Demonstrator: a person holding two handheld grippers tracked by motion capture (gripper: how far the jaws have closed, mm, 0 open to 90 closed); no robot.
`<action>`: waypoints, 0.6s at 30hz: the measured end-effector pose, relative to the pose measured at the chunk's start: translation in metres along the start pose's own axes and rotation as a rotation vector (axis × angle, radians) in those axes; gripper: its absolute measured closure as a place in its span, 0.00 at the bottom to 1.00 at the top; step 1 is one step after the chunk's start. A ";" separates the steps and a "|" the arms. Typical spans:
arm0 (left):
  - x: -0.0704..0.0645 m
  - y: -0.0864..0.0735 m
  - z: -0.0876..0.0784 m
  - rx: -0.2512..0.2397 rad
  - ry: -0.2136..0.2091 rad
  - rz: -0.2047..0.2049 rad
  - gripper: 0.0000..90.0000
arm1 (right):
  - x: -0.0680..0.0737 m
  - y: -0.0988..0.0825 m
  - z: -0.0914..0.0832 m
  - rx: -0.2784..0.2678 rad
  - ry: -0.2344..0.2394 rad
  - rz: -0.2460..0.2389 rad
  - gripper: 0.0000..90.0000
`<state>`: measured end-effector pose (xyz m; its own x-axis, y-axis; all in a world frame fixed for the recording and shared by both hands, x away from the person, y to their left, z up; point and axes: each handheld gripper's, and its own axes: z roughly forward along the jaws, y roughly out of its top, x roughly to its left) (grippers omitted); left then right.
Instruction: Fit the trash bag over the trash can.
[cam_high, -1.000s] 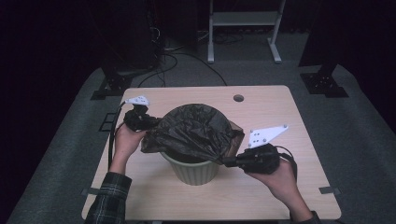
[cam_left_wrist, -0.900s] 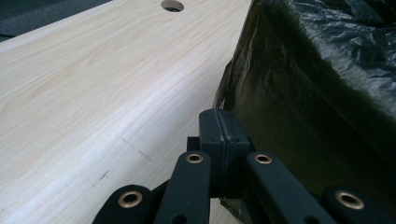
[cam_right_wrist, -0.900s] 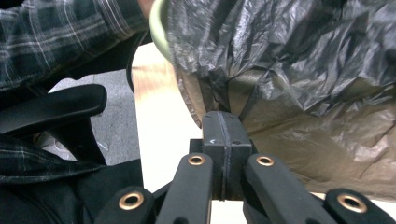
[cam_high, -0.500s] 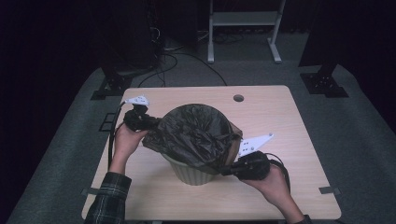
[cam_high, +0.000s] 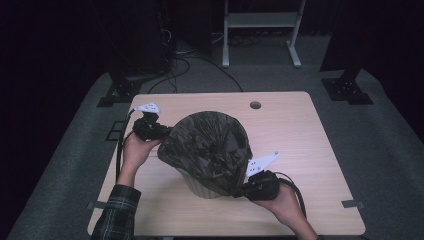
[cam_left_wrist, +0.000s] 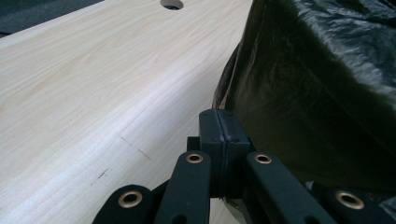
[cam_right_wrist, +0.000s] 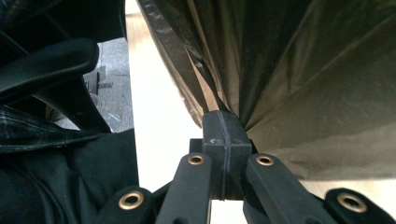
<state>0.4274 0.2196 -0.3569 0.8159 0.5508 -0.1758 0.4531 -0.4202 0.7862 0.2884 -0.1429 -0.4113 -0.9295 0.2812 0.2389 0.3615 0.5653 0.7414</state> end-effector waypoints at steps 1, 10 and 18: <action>0.000 0.000 0.000 0.000 0.001 -0.001 1.00 | 0.000 -0.002 0.002 0.005 -0.001 0.002 1.00; 0.000 -0.001 0.003 0.006 -0.001 0.001 1.00 | -0.009 -0.016 0.014 0.038 -0.004 0.039 1.00; 0.000 -0.003 0.005 0.006 -0.005 -0.004 1.00 | -0.014 -0.025 0.023 0.056 -0.008 0.061 1.00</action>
<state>0.4282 0.2174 -0.3623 0.8158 0.5491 -0.1817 0.4586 -0.4226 0.7817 0.2946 -0.1432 -0.4471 -0.9050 0.3225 0.2773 0.4212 0.5891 0.6896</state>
